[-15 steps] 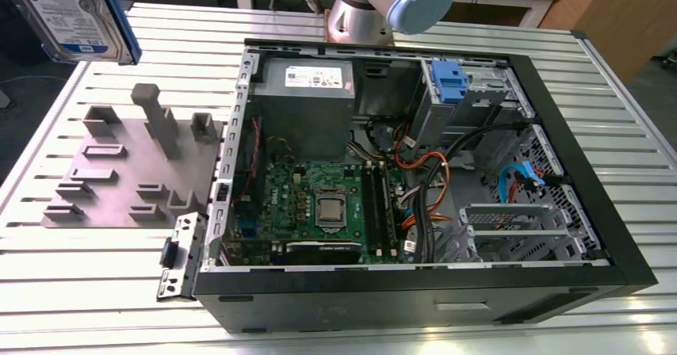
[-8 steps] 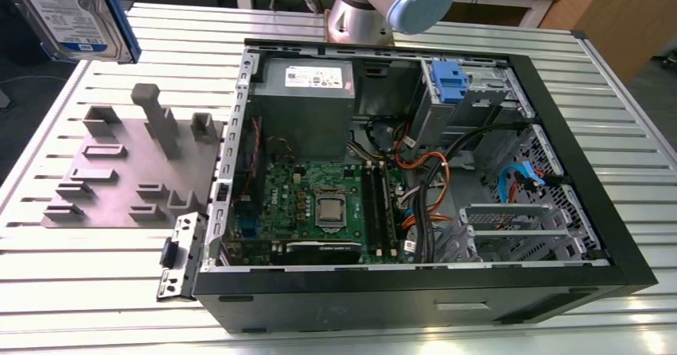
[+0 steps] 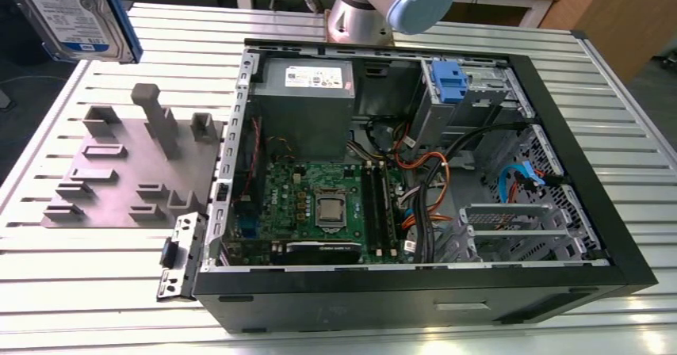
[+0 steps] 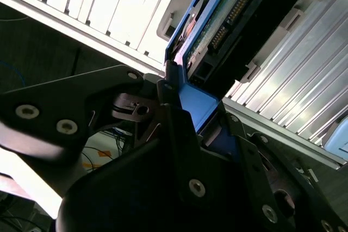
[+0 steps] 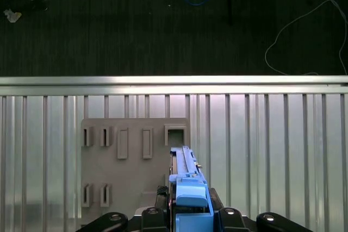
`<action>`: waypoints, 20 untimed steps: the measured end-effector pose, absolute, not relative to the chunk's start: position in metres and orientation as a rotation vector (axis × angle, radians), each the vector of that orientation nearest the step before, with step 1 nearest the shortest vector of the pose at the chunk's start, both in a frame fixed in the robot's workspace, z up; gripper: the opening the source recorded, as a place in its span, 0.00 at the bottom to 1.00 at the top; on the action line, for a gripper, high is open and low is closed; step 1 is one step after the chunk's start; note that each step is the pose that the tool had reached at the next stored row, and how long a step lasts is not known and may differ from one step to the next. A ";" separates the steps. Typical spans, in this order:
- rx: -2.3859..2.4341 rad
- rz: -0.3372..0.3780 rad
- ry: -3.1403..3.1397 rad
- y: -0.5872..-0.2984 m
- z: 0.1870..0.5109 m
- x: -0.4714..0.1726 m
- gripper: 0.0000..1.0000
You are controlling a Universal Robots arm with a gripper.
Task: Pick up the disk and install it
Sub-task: 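Pick up the disk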
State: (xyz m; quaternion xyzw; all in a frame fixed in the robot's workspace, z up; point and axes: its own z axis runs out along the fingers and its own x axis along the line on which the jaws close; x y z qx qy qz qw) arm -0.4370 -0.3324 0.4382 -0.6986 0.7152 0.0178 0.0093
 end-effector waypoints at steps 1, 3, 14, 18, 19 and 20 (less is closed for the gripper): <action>-2.182 0.055 2.234 -0.332 0.438 -0.437 0.37; -2.182 0.056 2.234 -0.332 0.438 -0.437 0.37; -2.182 0.055 2.234 -0.332 0.448 -0.437 0.37; -2.182 0.055 2.234 -0.332 0.451 -0.437 0.37; -2.182 0.055 2.234 -0.332 0.452 -0.437 0.37; -2.182 0.055 2.234 -0.332 0.452 -0.437 0.37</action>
